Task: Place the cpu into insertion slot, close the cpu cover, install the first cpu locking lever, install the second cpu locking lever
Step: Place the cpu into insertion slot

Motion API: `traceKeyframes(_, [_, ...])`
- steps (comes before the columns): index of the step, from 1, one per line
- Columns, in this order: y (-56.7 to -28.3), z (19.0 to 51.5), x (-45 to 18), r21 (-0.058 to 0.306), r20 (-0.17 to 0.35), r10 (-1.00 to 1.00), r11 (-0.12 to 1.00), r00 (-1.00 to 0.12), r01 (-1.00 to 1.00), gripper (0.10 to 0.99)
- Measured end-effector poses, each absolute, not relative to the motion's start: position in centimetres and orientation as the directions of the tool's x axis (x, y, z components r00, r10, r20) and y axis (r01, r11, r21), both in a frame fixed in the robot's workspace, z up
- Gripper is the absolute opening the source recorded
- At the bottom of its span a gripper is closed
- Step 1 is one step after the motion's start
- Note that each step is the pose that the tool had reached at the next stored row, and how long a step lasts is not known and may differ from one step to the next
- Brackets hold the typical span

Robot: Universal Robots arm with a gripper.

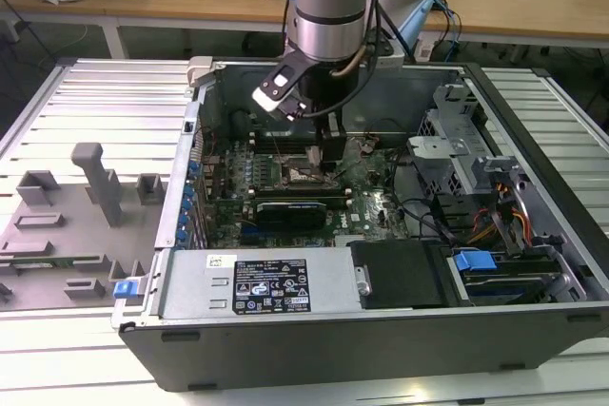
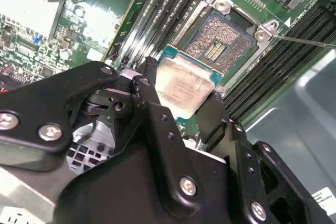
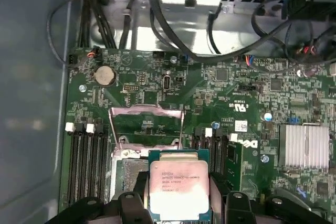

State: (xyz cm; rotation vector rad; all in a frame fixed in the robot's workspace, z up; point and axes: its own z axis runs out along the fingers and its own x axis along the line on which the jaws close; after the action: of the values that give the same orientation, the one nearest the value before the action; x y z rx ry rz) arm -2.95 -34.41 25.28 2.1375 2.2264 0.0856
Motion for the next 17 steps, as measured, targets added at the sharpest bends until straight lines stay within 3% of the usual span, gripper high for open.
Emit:
traceKeyframes(8, [-32.7,24.6,-3.9,0.077,-0.001,0.999,0.038,-0.038,0.996,0.541])
traceKeyframes(17, [-32.7,23.7,-4.7,0.077,-0.001,1.000,0.005,-0.005,0.997,0.541])
